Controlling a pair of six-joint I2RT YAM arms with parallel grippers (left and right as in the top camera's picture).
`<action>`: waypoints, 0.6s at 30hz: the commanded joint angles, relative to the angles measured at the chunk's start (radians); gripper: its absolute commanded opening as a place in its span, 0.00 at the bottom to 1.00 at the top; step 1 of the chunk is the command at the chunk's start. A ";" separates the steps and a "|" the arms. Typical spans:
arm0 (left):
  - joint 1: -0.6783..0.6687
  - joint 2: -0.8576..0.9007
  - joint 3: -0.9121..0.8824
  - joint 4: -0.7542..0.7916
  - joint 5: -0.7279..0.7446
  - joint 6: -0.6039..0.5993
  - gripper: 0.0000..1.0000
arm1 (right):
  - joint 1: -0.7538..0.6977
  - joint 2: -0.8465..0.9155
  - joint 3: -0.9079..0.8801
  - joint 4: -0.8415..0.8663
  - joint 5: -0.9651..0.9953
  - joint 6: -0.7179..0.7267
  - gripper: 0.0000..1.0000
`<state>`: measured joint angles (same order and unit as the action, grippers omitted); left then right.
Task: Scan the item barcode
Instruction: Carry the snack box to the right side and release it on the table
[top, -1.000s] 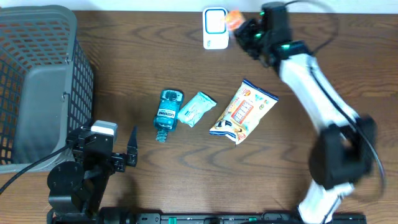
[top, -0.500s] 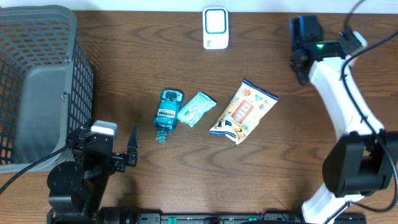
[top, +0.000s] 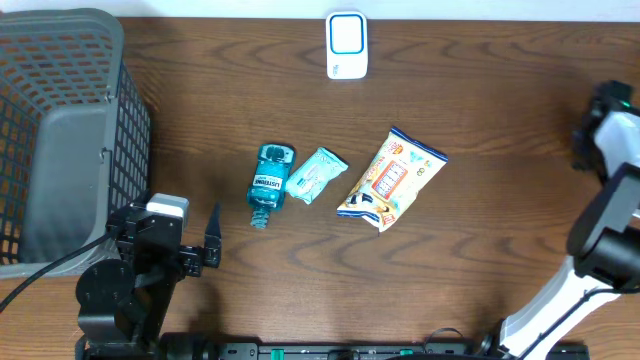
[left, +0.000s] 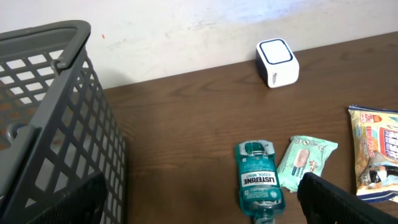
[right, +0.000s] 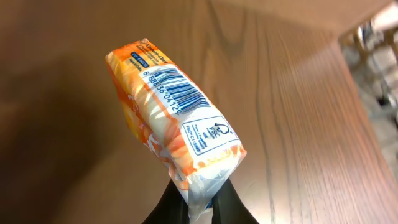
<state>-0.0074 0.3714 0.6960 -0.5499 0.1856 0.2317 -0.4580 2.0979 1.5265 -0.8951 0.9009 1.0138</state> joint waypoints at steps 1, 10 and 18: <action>0.000 -0.001 0.005 0.004 0.013 -0.009 0.98 | -0.065 0.016 -0.005 0.012 -0.127 -0.030 0.02; 0.000 -0.001 0.005 0.004 0.013 -0.009 0.98 | -0.117 -0.042 0.061 0.019 -0.478 -0.158 0.81; 0.000 -0.001 0.005 0.004 0.013 -0.009 0.98 | -0.104 -0.133 0.071 -0.037 -1.007 -0.154 0.90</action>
<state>-0.0074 0.3714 0.6960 -0.5499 0.1856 0.2317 -0.5774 2.0251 1.5711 -0.9142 0.1921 0.8688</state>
